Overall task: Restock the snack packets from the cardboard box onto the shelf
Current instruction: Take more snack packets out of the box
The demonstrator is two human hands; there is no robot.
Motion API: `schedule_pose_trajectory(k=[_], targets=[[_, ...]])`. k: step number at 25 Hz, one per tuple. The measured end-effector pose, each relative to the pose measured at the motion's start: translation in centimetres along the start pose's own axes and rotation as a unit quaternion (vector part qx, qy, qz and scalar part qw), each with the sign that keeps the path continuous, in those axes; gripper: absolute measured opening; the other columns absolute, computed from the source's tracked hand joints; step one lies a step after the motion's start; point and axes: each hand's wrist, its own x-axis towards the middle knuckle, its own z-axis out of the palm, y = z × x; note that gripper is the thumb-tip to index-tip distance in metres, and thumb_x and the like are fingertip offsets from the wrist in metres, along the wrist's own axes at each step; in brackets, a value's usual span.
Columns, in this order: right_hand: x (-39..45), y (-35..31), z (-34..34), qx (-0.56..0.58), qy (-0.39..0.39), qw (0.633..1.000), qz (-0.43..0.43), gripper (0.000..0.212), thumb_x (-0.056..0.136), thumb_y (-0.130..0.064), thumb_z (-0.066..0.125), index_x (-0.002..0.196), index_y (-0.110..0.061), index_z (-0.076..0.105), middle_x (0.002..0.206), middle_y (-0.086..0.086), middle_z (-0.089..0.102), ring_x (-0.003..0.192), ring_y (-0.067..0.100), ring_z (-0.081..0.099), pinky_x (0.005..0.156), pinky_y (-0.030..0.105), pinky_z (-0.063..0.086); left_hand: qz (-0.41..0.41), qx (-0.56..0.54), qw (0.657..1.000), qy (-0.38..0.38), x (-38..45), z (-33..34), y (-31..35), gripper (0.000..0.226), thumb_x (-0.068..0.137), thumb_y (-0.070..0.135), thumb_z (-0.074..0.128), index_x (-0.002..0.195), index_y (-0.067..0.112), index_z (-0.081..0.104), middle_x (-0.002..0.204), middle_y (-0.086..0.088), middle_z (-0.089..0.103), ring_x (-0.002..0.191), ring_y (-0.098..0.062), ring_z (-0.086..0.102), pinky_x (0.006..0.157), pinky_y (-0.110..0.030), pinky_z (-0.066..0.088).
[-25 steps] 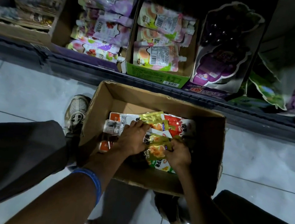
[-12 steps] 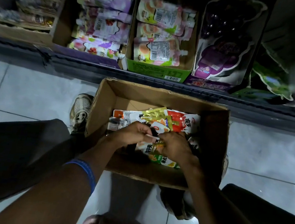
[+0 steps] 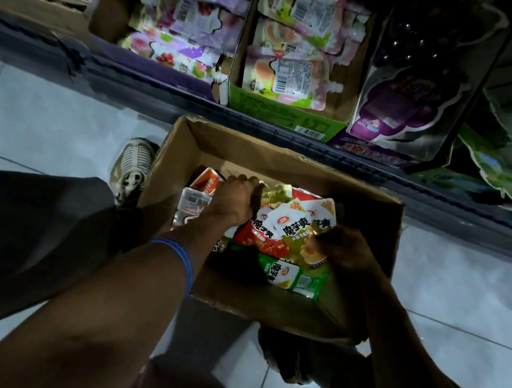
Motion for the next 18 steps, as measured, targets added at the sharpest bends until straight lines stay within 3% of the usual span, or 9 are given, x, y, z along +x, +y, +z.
schedule_pose_trajectory(k=[5,6,8,11,15,18], targets=[[0.3,-2.8,1.0,0.002,0.005,0.997,-0.082,0.009,0.086,0.0,0.066,0.082,-0.008,0.066,0.068,-0.013,0.072,0.063,-0.001,0.068,0.056,0.013,0.05,-0.008,-0.185,0.981,-0.055,-1.4,0.7,-0.4,0.049,0.082,0.01,0.069,0.129,0.02,0.061,0.122,-0.006,0.069,0.114,-0.025,0.063,0.098,-0.04,0.051],[0.3,-3.1,0.8,0.02,0.003,0.996,-0.086,0.004,0.086,-0.001,0.066,0.087,-0.005,0.066,0.072,-0.01,0.074,0.066,0.003,0.07,0.057,0.014,0.052,-0.013,-0.212,0.975,-0.064,-1.6,0.1,-0.5,0.045,0.082,0.006,0.071,0.124,0.02,0.064,0.121,-0.003,0.07,0.113,-0.021,0.064,0.099,-0.039,0.051],[0.3,-3.7,0.4,0.08,-0.001,0.995,-0.064,0.016,0.086,-0.005,0.067,0.101,-0.003,0.066,0.088,0.003,0.076,0.077,0.019,0.073,0.062,0.027,0.058,-0.019,-0.26,0.963,-0.074,-1.5,-1.8,-0.6,0.037,0.081,0.0,0.074,0.112,0.019,0.069,0.119,0.0,0.071,0.111,-0.017,0.065,0.097,-0.041,0.053],[0.2,-4.9,0.0,0.13,-0.044,0.989,-0.046,0.026,0.084,-0.006,0.069,0.109,0.001,0.065,0.103,0.019,0.072,0.088,0.037,0.071,0.071,0.048,0.059,-0.016,-0.298,0.944,-0.141,-1.6,-7.1,-0.2,0.04,0.081,-0.006,0.073,0.114,0.016,0.068,0.121,0.003,0.068,0.105,-0.018,0.068,0.092,-0.044,0.056],[-0.8,-7.3,0.1,0.122,-0.037,0.989,-0.077,0.025,0.084,-0.004,0.069,0.108,-0.002,0.067,0.101,0.013,0.074,0.085,0.029,0.072,0.066,0.037,0.06,0.064,-0.224,0.943,-0.236,-2.4,-13.6,1.7,0.027,0.078,-0.001,0.078,0.093,0.021,0.074,0.103,0.002,0.075,0.094,-0.011,0.07,0.088,-0.031,0.054],[-1.0,-8.2,-0.1,0.081,-0.082,0.991,-0.07,0.027,0.084,-0.005,0.07,0.11,0.0,0.066,0.104,0.016,0.072,0.09,0.031,0.071,0.066,0.038,0.06,0.089,-0.157,0.948,-0.261,-2.4,-15.2,2.9,0.02,0.076,0.007,0.082,0.085,0.023,0.075,0.093,0.004,0.077,0.087,-0.012,0.072,0.087,-0.033,0.054]])
